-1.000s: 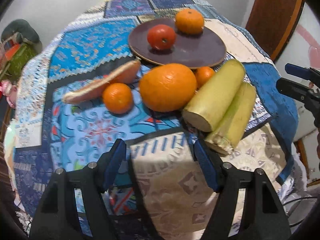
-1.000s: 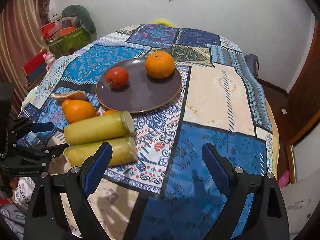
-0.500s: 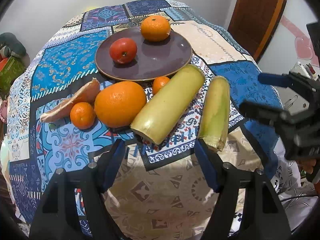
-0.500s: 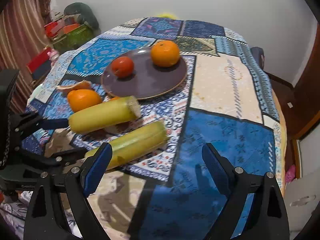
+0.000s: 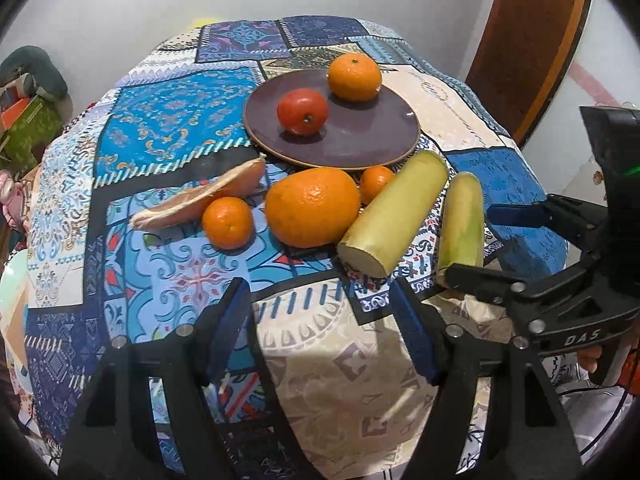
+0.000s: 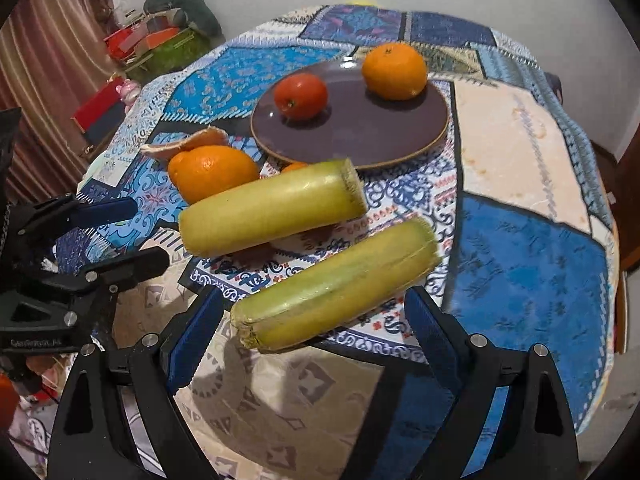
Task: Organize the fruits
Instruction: 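Grasp one yellow-green cylinder with the left tool while the right tool grasps the other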
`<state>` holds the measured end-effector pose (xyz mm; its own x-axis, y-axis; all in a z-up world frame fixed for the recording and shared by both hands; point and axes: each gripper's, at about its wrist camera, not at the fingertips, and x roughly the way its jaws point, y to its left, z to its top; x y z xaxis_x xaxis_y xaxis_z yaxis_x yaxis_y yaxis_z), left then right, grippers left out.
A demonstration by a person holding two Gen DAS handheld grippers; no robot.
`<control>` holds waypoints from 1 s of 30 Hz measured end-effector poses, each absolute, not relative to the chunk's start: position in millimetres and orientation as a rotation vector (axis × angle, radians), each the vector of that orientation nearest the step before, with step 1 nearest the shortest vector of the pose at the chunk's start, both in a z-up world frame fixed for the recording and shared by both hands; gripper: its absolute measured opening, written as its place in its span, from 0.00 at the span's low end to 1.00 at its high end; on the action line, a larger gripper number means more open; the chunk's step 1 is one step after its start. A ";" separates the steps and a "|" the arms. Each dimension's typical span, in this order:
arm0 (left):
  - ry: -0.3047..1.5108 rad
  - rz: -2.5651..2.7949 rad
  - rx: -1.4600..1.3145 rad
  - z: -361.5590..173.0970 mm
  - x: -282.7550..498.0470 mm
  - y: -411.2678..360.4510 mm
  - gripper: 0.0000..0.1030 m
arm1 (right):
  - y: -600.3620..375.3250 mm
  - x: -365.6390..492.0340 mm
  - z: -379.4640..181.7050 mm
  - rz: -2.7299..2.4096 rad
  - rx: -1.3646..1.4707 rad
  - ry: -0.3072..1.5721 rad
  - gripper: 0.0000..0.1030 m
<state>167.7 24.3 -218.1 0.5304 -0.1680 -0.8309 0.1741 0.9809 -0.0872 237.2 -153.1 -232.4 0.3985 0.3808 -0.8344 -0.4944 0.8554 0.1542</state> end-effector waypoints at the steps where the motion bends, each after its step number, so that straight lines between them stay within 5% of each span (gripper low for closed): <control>1: 0.992 -0.209 0.008 -219.4 169.3 22.1 0.69 | -152.2 238.7 -235.1 0.553 -0.125 1.031 0.88; 16: 0.972 -0.263 0.047 -230.3 189.2 -11.6 0.66 | -202.0 235.7 -231.0 0.484 -0.229 0.985 0.87; 21: 0.973 -0.264 0.057 -230.5 189.4 -16.8 0.47 | -227.1 237.8 -236.6 0.431 -0.230 1.011 0.87; 30: 0.960 -0.298 0.055 -221.8 176.6 -17.2 0.38 | -235.2 238.7 -231.8 0.416 -0.163 1.004 0.87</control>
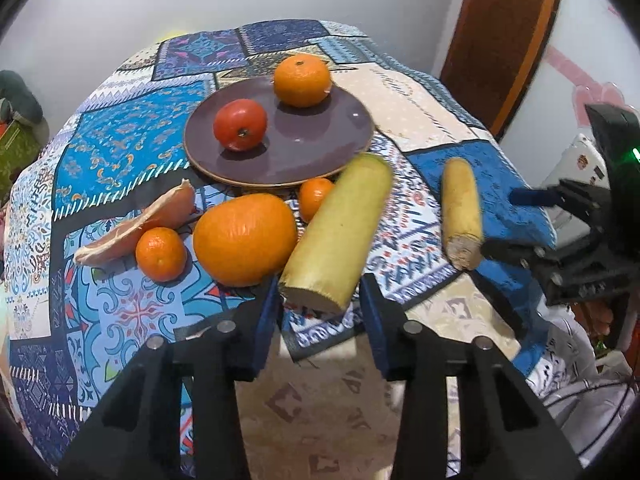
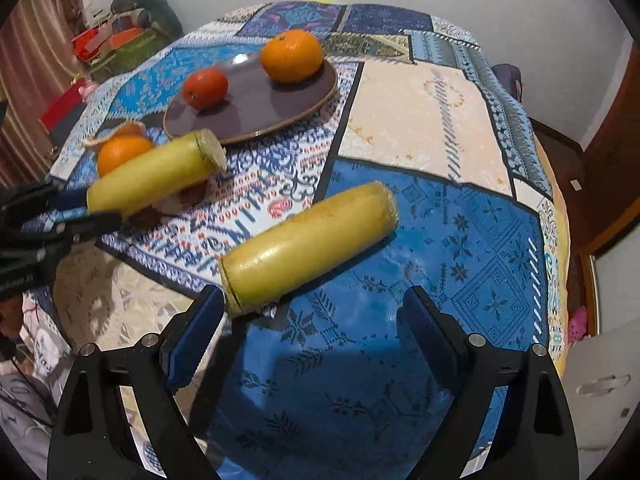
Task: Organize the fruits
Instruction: 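Grasp one yellow-green cylinder with the left tool while the right tool grasps the other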
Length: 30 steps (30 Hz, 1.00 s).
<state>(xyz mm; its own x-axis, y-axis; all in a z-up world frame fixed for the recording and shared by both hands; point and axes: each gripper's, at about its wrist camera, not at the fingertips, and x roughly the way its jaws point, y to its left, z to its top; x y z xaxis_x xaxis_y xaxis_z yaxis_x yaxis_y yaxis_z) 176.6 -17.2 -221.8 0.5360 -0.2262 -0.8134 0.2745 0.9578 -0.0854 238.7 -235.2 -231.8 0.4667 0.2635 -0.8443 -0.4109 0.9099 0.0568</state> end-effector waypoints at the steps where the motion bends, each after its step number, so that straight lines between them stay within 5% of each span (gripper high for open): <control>1: 0.955 -0.310 0.065 -219.7 173.0 -19.9 0.37 | -234.2 239.0 -228.8 0.407 -0.164 0.992 0.88; 16: 0.989 -0.419 0.176 -223.0 162.3 -64.9 0.32 | -223.2 265.9 -235.8 0.384 -0.073 1.016 0.86; 30: 1.034 -0.445 0.133 -222.2 187.6 -69.9 0.33 | -212.8 266.3 -233.8 0.445 -0.157 0.961 0.42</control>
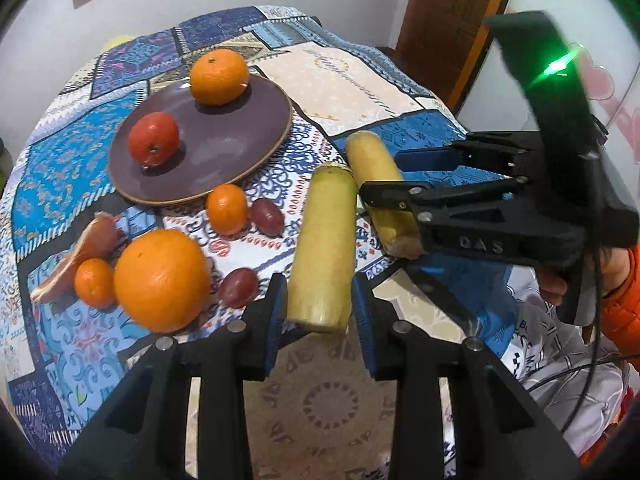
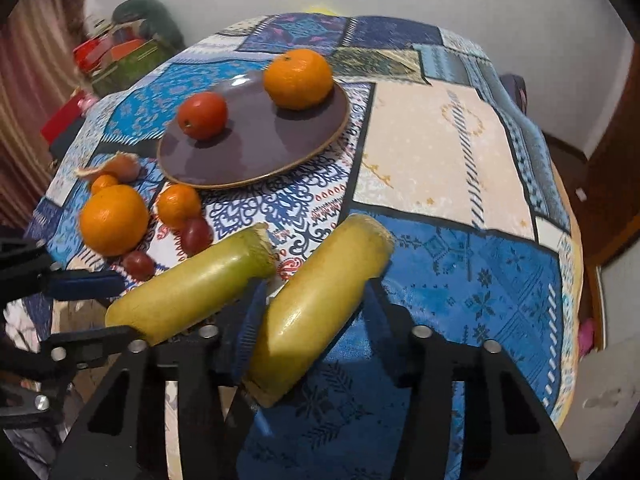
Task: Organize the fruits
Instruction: 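Grasp one yellow-green cylinder with the left tool while the right tool grasps the other, then lift the cylinder with the left tool while the right tool lifts its cylinder toward the plate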
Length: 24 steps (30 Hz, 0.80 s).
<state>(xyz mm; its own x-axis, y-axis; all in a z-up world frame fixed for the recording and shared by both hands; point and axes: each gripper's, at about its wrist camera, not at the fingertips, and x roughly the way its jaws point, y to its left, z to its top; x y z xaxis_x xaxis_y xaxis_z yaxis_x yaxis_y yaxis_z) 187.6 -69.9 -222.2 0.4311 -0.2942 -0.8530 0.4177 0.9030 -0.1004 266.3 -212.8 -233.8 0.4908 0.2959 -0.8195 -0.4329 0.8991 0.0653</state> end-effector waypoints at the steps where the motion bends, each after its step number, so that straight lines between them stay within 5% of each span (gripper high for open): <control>1: 1.036 -0.442 0.141 -222.9 190.1 -72.8 0.33 | -212.9 265.7 -233.4 0.453 -0.160 0.958 0.39; 6: 1.054 -0.455 0.153 -225.7 204.1 -84.5 0.33 | -221.4 257.7 -223.5 0.528 -0.187 0.947 0.12; 20: 1.136 -0.446 0.196 -241.6 248.0 -117.4 0.36 | -261.0 266.3 -235.0 0.475 -0.011 1.075 0.17; 24: 1.129 -0.433 0.170 -244.3 253.9 -118.4 0.36 | -265.3 266.6 -232.1 0.470 0.021 1.067 0.31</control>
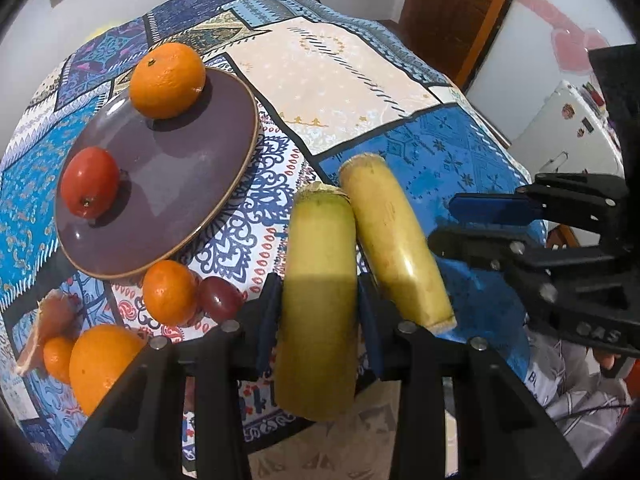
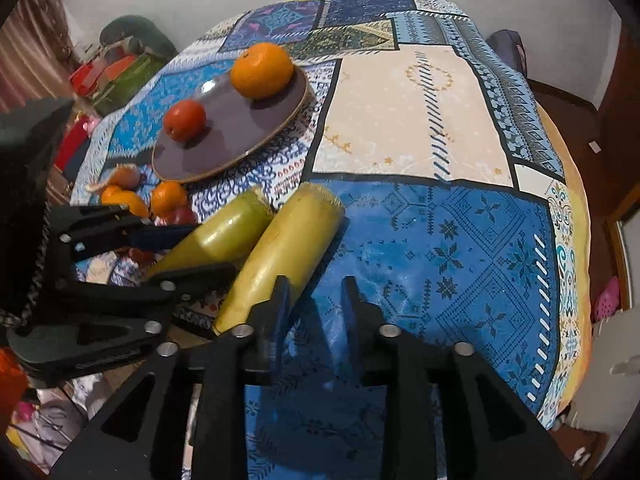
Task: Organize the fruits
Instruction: 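Lift the cylinder with the left tool while the right tool lifts its cylinder toward the plate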
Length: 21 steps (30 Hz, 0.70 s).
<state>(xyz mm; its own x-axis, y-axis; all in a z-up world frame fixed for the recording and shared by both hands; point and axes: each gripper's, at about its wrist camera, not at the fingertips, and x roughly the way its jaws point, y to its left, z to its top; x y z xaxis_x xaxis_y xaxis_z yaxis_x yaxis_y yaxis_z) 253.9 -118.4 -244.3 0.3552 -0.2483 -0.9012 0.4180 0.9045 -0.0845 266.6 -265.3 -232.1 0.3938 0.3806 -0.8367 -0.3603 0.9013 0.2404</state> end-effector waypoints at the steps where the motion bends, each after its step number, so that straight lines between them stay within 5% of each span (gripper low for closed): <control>1: 1.123 -0.434 0.158 -243.7 253.3 -116.4 0.36 | -265.5 267.5 -230.3 0.473 0.037 1.063 0.36; 21: 1.061 -0.374 0.018 -216.5 222.6 -60.6 0.36 | -225.4 299.4 -254.9 0.499 0.024 1.135 0.51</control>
<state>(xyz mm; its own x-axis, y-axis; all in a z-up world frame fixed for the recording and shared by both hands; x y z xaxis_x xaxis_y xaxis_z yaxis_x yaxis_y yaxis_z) 222.6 -60.6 -216.5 0.4313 -0.2915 -0.8538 0.3091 0.9368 -0.1637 299.4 -225.4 -254.9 0.3246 0.3923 -0.8607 -0.3688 0.8904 0.2668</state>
